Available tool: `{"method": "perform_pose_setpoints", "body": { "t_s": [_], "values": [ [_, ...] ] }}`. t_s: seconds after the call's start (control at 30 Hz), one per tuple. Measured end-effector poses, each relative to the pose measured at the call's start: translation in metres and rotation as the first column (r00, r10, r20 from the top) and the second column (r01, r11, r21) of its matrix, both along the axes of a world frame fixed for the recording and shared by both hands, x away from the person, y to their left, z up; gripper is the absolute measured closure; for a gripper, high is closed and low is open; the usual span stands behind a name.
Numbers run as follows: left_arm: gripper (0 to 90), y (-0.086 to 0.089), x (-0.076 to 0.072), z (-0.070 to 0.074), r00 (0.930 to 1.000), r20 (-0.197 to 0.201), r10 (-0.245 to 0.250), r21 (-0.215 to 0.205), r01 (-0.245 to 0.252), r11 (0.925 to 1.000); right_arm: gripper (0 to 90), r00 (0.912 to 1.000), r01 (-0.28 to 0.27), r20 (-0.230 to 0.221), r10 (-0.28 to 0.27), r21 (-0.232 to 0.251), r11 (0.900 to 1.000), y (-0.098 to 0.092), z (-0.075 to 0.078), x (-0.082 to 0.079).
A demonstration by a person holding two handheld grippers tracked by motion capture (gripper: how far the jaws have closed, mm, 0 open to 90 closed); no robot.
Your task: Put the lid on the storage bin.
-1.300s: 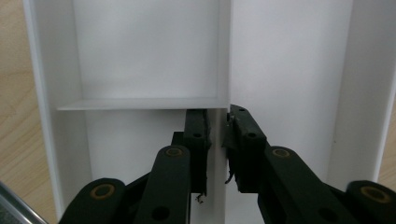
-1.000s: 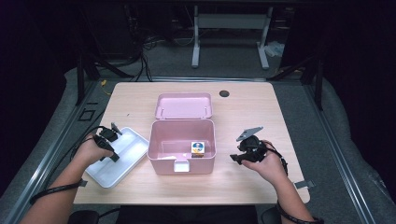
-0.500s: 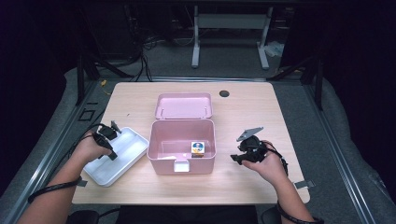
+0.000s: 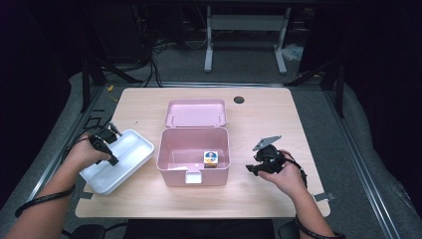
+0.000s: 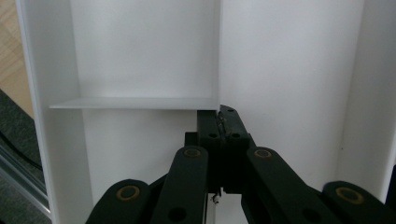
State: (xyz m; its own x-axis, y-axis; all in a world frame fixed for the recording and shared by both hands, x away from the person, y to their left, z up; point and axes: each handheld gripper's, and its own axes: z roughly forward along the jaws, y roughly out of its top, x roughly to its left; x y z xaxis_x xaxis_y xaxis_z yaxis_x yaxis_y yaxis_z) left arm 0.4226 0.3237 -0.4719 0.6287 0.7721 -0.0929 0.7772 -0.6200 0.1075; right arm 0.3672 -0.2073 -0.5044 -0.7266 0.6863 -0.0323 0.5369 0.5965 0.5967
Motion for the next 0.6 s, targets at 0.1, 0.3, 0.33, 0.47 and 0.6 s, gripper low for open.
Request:
{"method": "perform_pose_setpoints", "body": {
  "t_s": [0.1,0.3,0.33,0.47,0.6],
  "values": [
    [89.4,0.001,-0.001,0.008,0.9998,-0.018,-0.008,-0.004,0.008,1.0,48.5,1.0,0.0,0.0,0.0,-0.004,1.0,0.0,-0.001,0.0],
    [89.4,0.001,-0.001,0.028,0.9997,-0.011,-0.022,0.0,0.022,0.9998,48.5,1.0,-0.003,-0.003,0.003,-0.002,1.0,-0.001,-0.002,0.0],
    [89.4,0.001,-0.001,0.031,0.9997,-0.007,-0.025,0.0,0.025,0.9997,48.5,1.0,-0.001,-0.002,0.001,-0.002,1.0,-0.001,-0.002,0.0],
    [89.4,-0.001,-0.001,0.046,0.9992,-0.007,-0.039,-0.004,0.039,0.9992,48.6,1.0,0.0,-0.002,0.0,-0.003,1.0,-0.001,-0.001,0.0],
    [89.4,-0.003,-0.001,0.06,0.9989,0.003,-0.046,-0.007,0.046,0.9989,48.6,1.0,0.001,0.0,-0.001,-0.004,1.0,-0.001,-0.001,0.0]
  ]
}}
